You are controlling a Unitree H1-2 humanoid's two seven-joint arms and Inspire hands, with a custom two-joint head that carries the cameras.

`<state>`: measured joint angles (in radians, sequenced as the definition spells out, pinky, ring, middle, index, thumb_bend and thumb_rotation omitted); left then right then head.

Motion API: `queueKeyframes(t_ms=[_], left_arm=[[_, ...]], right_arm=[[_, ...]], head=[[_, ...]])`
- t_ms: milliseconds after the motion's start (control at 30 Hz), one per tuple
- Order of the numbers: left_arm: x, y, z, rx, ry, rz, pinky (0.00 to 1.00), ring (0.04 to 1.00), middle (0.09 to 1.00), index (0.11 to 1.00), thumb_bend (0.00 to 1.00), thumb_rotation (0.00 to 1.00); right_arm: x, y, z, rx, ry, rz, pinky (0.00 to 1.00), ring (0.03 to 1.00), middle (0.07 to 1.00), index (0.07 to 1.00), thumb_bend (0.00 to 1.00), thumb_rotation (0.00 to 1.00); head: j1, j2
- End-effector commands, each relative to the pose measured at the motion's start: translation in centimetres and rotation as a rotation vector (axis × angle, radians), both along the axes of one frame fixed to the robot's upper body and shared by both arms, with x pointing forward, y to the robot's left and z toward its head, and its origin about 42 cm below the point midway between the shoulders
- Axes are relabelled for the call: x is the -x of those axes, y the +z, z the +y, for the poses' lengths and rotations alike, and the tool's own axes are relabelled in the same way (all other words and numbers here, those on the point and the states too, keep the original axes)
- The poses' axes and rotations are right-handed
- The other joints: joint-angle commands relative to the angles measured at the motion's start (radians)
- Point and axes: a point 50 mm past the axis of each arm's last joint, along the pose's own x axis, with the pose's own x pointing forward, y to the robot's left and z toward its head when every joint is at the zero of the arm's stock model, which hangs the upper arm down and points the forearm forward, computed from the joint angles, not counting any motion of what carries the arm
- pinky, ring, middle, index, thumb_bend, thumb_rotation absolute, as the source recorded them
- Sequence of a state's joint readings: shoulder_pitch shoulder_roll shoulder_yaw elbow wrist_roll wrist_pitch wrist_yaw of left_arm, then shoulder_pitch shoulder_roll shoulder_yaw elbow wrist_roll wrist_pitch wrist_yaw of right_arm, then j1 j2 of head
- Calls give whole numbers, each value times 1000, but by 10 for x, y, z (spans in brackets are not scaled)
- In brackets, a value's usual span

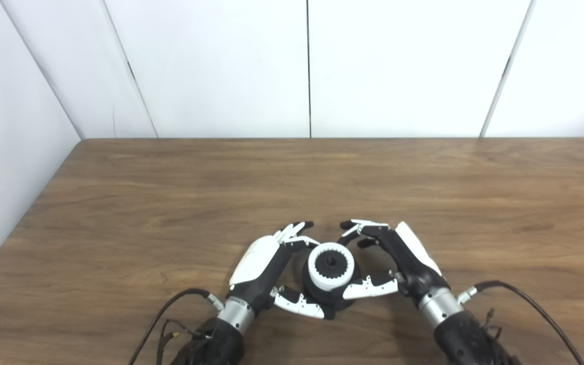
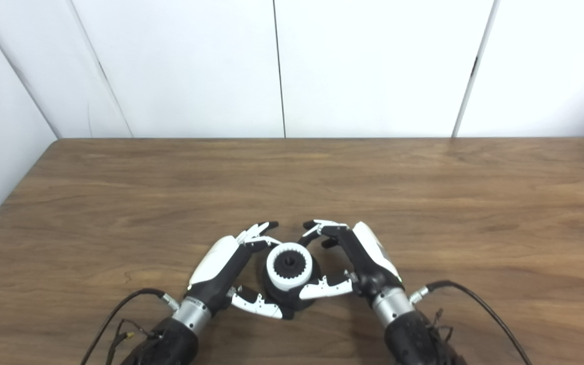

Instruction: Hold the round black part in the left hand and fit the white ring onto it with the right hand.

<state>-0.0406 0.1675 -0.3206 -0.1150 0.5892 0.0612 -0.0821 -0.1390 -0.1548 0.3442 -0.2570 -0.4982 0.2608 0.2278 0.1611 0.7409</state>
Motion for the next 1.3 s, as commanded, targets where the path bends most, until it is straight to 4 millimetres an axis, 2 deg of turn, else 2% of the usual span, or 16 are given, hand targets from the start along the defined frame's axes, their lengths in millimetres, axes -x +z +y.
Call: queueKeyframes(t_ms=[0,67,233,667,1000,1267], left_arm=[[1,-2,0,-21,-17,27,969,981,959,608,897,243],[2,-2,0,-21,-17,28,974,983,960,610,894,244],[2,-2,0,-19,-18,27,976,985,961,610,893,248],[2,-4,2,-22,-17,33,981,986,962,610,899,263],[5,-5,3,-28,-12,24,956,974,955,603,908,241],[3,-4,3,-27,-23,28,974,987,963,609,889,243]], right_arm=[[-3,17,6,18,63,-23,745,892,934,904,961,418],[-3,18,5,37,86,0,760,912,957,935,991,459],[-4,18,3,51,105,18,764,922,972,948,1000,482],[-6,18,-2,62,122,32,776,934,987,961,1000,479],[-8,16,-16,37,85,36,775,932,977,956,1000,551],[-7,16,-34,-11,12,-3,795,928,965,939,955,517]], head=[[2,1],[1,2],[1,3],[-2,-2],[-21,-19],[-23,-13]])
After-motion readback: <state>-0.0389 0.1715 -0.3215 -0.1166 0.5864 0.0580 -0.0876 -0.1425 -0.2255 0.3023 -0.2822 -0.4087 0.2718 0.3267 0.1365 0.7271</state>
